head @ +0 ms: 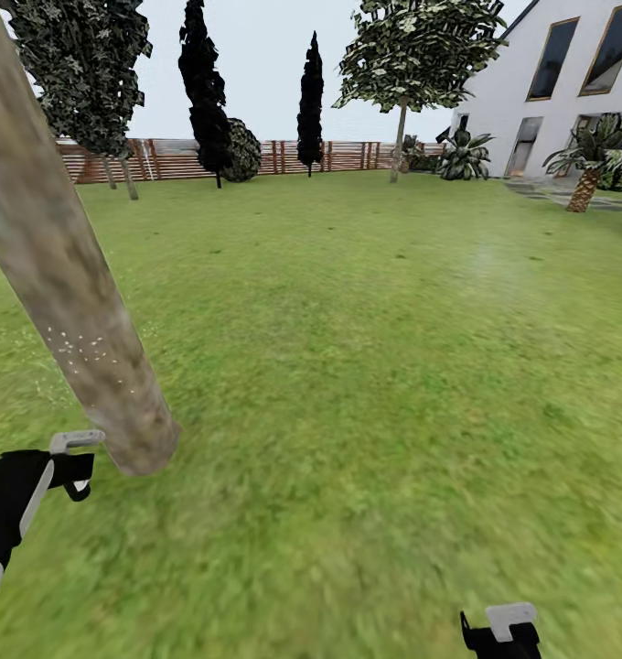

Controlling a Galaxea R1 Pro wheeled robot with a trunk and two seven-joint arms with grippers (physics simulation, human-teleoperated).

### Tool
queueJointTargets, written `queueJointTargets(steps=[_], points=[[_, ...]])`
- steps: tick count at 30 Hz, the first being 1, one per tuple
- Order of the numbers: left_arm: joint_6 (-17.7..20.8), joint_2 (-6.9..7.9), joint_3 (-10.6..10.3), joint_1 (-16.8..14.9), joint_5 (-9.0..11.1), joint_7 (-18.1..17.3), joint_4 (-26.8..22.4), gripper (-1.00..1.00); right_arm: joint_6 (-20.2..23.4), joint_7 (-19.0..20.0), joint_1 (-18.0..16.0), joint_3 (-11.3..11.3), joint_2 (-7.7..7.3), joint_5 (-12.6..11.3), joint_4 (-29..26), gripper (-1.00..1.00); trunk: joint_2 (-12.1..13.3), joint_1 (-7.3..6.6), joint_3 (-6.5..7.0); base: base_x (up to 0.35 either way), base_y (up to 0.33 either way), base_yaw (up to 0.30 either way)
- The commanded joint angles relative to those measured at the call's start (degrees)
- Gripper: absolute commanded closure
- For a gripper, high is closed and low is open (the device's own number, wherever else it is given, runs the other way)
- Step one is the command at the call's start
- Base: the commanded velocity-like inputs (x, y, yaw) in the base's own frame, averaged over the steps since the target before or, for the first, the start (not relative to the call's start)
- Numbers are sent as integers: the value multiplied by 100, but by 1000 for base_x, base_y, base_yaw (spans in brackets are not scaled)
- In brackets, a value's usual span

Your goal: In the garden, pick up the pesticide atomizer on the floor and spray pesticide onto both trees until each tree trunk is fully covered.

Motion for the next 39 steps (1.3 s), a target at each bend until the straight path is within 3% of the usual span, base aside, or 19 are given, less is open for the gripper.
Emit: queueJointTargets(steps=[1,8,12,22,25,27,28,29,31,39], points=[[25,1,6,-2,-43,-4,15,100,-18,-30,-5,-29,5,61,9,-100,-2,2,-5,286,0,0],[22,27,102,138,-43,5,240,100,-20,-30,-5,-29,16,61,9,-100,-2,2,-5,329,0,2],[16,45,233,463,-44,17,235,100,-18,-30,-5,-29,24,61,9,-100,-2,2,-5,174,0,199],[14,-46,287,491,11,452,-151,100,-19,-30,-5,-20,26,61,9,-100,-2,2,-5,6,-2,276],[-95,-125,248,491,13,663,-443,100,-17,-30,-5,-20,28,68,15,-100,-2,2,-5,154,-137,138],[-154,-264,209,481,12,783,-580,100,-14,-30,-5,-20,32,69,17,-100,-2,2,-5,224,-187,14],[-173,-509,178,477,-8,802,-701,100,-13,-30,-5,-20,29,69,22,-100,-2,2,-5,231,-191,5],[-181,-622,132,476,-16,806,-748,100,-12,-30,-5,-20,28,70,24,-100,-2,2,-5,231,-193,3],[-193,-827,-156,474,-36,860,-816,100,-12,-30,-5,-20,27,70,26,-100,-2,2,-5,231,-195,1],[-124,-826,-155,496,-43,884,-1086,100,-12,-30,-5,-20,35,67,96,-100,-2,2,-5,66,-254,0]])
